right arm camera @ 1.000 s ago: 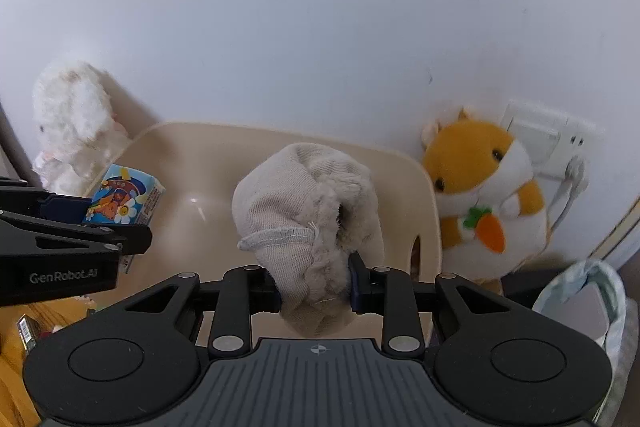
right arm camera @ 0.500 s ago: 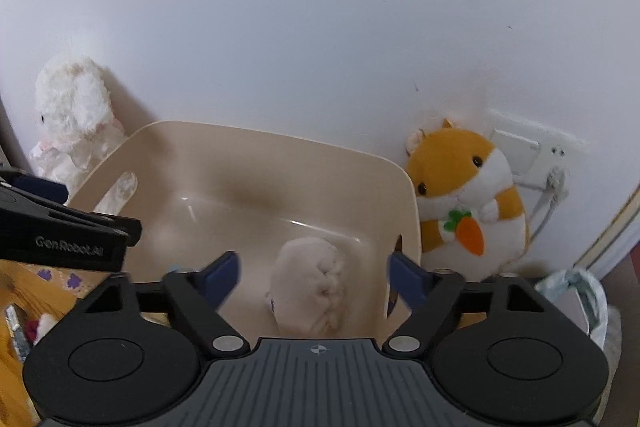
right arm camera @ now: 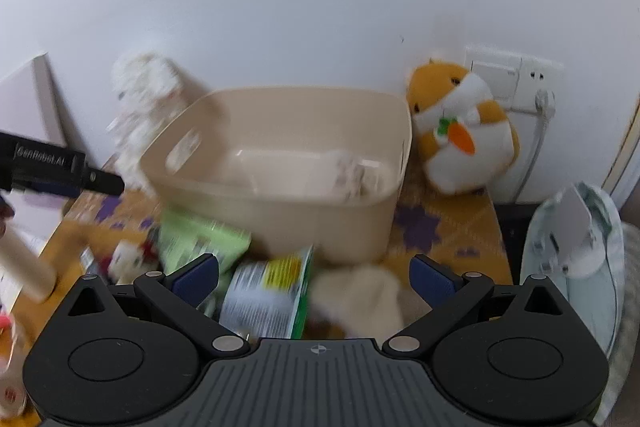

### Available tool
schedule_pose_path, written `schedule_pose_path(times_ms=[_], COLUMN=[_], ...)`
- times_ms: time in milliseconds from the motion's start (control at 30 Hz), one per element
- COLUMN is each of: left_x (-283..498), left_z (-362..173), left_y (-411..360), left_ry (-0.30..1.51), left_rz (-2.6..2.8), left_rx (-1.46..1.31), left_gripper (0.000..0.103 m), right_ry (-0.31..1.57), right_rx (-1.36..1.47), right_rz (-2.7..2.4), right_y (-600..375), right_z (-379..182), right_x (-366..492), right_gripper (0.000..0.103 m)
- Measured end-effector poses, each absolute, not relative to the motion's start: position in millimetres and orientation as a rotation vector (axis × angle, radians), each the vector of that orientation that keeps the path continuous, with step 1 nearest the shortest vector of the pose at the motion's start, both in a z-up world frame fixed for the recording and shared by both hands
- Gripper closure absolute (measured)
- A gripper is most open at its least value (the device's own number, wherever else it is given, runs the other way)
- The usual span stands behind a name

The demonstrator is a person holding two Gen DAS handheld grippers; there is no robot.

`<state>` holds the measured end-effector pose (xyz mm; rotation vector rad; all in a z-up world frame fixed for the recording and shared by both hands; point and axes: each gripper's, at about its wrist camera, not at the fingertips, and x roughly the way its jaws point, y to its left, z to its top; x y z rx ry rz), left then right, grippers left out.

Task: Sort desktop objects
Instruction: 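Return both tools to the cluttered table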

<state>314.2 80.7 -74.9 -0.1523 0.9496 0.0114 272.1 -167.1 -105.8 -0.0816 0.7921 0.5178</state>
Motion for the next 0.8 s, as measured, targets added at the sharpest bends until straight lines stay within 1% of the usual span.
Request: schedule_pose_path(times_ms=[133, 367, 567, 800], left_x=[274, 210, 181, 167], left_z=[-83, -115, -137, -150], left_y=[89, 91, 94, 91], left_ry=[0.965, 1.032, 1.067, 1.082], left_rz=[0.001, -0.040, -0.016, -0.002], left_rx=[-0.170, -0.141, -0.159, -0.166], left_gripper=[0.021, 0.021, 0.021, 0.021], right_ry=[0.804, 0.863, 0.888, 0.922], right_rx=[-0.154, -0.237, -0.261, -0.229], right_rz=[0.581, 0.655, 0.658, 0.646], right_y=[-177, -186, -179, -161], right_z=[-116, -138, -155, -176], right_x=[225, 164, 132, 111], right_gripper=[0.000, 0.000, 0.000, 0.000])
